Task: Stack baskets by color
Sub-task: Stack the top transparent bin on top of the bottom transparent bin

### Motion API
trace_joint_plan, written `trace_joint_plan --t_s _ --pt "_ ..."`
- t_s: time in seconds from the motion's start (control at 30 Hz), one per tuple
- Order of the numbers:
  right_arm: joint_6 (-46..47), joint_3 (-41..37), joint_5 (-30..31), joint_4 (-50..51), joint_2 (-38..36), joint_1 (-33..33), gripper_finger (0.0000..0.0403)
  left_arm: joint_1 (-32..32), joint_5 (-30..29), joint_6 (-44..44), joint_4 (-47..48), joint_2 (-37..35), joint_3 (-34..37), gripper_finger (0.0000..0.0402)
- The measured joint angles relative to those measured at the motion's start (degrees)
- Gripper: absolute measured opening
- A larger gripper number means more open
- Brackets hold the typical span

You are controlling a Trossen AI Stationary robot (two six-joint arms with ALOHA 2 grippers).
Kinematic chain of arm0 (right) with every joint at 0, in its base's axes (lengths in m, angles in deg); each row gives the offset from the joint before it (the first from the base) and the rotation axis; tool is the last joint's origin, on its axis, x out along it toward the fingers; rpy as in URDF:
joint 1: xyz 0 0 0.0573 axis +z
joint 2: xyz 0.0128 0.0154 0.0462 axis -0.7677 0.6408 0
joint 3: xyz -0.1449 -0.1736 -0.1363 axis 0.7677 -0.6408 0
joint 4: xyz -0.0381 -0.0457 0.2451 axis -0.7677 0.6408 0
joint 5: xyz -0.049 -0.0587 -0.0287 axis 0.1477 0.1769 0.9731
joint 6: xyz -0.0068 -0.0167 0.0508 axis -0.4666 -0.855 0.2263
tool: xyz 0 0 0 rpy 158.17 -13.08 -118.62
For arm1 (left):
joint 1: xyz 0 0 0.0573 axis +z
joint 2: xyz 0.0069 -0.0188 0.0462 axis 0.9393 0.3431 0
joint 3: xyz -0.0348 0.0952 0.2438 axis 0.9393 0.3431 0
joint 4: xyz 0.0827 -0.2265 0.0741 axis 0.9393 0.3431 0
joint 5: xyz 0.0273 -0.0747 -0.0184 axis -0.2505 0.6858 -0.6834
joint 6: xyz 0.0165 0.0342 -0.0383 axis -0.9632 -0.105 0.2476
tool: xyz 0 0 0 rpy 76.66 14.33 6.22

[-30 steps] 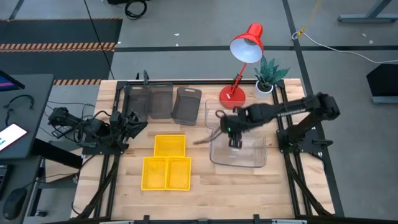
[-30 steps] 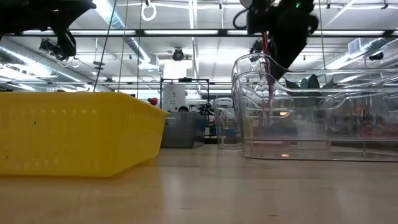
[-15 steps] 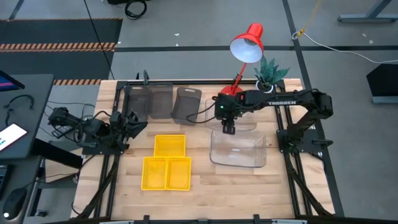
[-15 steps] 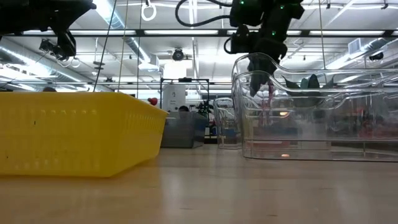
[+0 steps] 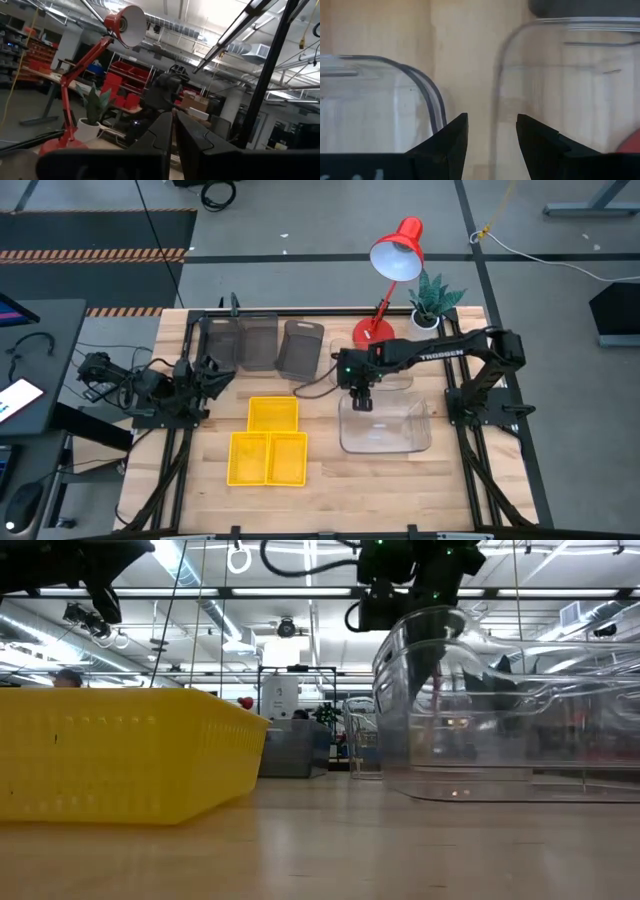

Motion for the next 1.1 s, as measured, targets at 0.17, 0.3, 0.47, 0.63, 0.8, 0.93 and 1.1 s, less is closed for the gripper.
trace_joint_plan --t_s 0.17,0.3,0.47,0.63,0.8,0.93,1.1 --pt "3.0 0.0 3.5 -1.0 0.0 3.5 0.0174 0.0 -0.1 -0.1 0.2 0.0 0.0 0.0035" --pt "3.1 0.0 8.9 -0.6 0.2 4.8 0.0174 0.0 -0.1 0.1 0.2 0.0 0.0 0.0034" --pt "3.8 0.0 8.2 1.1 0.1 2.2 0.0183 0.0 -0.1 0.1 0.2 0.0 0.0 0.0028" --pt "3.3 0.0 6.2 2.6 0.2 -0.3 0.0191 0.0 -0.1 0.1 0.3 0.0 0.0 0.0033" --pt "2.6 0.0 3.1 2.6 0.2 -1.1 0.0188 0.0 -0.1 0.1 0.3 0.0 0.0 0.0034" --pt "3.1 -2.2 1.4 -0.7 0.3 -0.7 0.0186 0.0 -0.1 0.1 0.4 0.0 0.0 0.0029" --pt "3.8 -6.0 1.9 -3.5 0.3 -0.6 0.0185 0.0 -0.1 0.1 0.3 0.0 0.0 0.0031"
